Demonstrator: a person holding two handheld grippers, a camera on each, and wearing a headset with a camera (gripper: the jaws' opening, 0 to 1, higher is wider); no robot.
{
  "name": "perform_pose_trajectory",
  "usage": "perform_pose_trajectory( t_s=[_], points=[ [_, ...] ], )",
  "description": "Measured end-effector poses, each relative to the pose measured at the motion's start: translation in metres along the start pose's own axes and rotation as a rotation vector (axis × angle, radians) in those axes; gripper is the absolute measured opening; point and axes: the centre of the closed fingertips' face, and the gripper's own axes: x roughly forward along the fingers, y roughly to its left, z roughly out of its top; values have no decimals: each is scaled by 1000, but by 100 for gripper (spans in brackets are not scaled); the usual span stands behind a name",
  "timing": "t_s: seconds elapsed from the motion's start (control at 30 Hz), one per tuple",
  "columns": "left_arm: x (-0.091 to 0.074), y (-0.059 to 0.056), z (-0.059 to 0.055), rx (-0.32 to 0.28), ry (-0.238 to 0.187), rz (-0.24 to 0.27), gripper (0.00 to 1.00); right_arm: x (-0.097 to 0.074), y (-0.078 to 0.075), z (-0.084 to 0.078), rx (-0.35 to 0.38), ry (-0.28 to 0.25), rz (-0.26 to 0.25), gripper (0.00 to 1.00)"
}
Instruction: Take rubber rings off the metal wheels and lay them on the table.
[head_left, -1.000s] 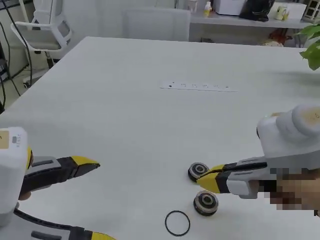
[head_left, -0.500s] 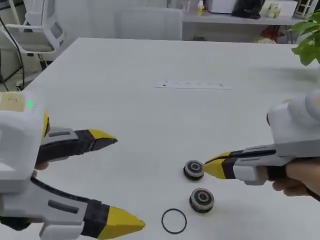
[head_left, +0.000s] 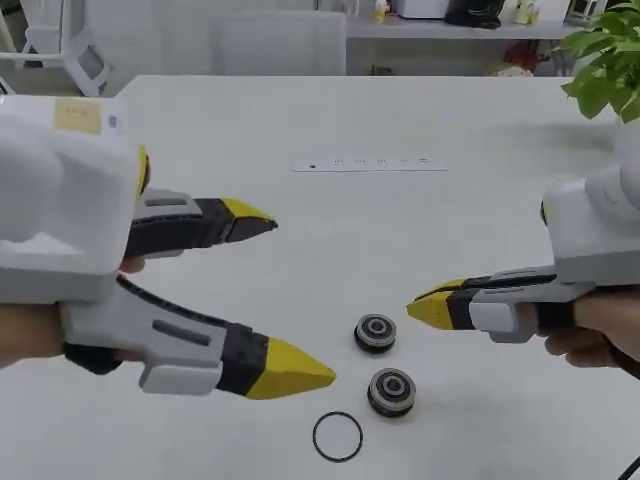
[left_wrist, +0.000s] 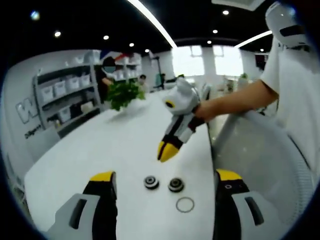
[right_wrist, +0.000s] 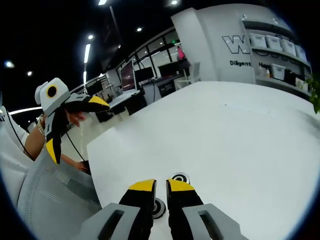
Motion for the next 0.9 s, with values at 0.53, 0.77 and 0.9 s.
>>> perform_pose_trajectory(
  t_s=[0.53, 0.77, 0.9],
  points=[
    [60, -4, 8, 26, -9, -81, 76, -2, -6, -1, -6, 3, 6, 6],
    [85, -3, 2, 28, -34, -91, 67, -2, -11, -5, 4, 15, -7, 6],
    [93, -3, -9, -43, -93, -71, 62, -1, -11, -7, 2, 22, -7, 6]
  ],
)
